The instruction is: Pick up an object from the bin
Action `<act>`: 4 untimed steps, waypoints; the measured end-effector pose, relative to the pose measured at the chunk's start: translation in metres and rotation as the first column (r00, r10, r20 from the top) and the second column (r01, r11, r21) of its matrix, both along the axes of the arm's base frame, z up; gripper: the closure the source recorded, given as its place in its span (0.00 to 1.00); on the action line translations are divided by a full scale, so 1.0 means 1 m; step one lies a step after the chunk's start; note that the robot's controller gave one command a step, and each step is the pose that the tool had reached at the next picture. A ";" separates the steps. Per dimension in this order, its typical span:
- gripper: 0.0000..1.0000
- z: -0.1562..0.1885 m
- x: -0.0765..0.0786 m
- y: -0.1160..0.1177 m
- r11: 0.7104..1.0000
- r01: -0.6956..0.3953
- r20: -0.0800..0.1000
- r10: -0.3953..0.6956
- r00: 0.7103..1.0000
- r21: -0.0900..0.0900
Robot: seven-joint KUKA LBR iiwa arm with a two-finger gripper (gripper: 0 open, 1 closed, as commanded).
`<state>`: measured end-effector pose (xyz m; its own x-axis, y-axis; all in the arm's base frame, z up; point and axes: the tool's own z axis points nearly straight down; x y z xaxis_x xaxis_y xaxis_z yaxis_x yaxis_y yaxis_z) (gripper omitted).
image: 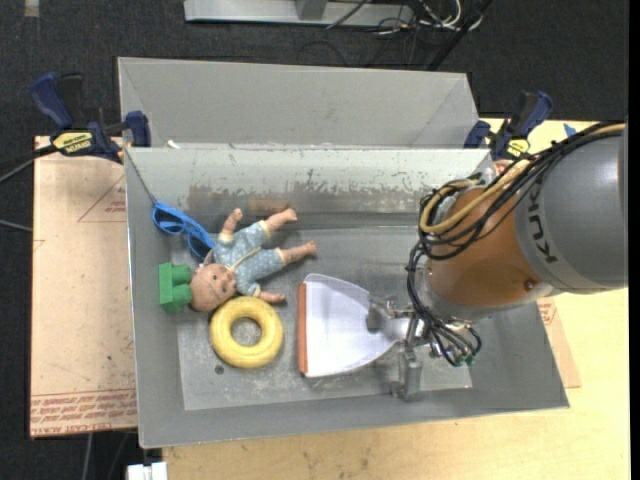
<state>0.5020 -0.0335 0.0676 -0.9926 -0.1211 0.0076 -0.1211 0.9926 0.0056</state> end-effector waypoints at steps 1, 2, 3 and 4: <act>1.00 0.000 0.002 0.054 0.838 -0.546 0.000 0.546 0.838 0.005; 1.00 0.000 0.002 0.054 0.838 -0.546 0.000 0.546 0.838 0.005; 1.00 0.096 0.022 0.060 0.827 -0.562 -0.001 0.562 0.827 0.009; 1.00 0.096 0.022 0.060 0.827 -0.562 -0.001 0.562 0.827 0.009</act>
Offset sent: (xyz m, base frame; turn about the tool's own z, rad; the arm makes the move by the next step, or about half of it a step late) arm 0.0000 0.0000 0.0000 0.0000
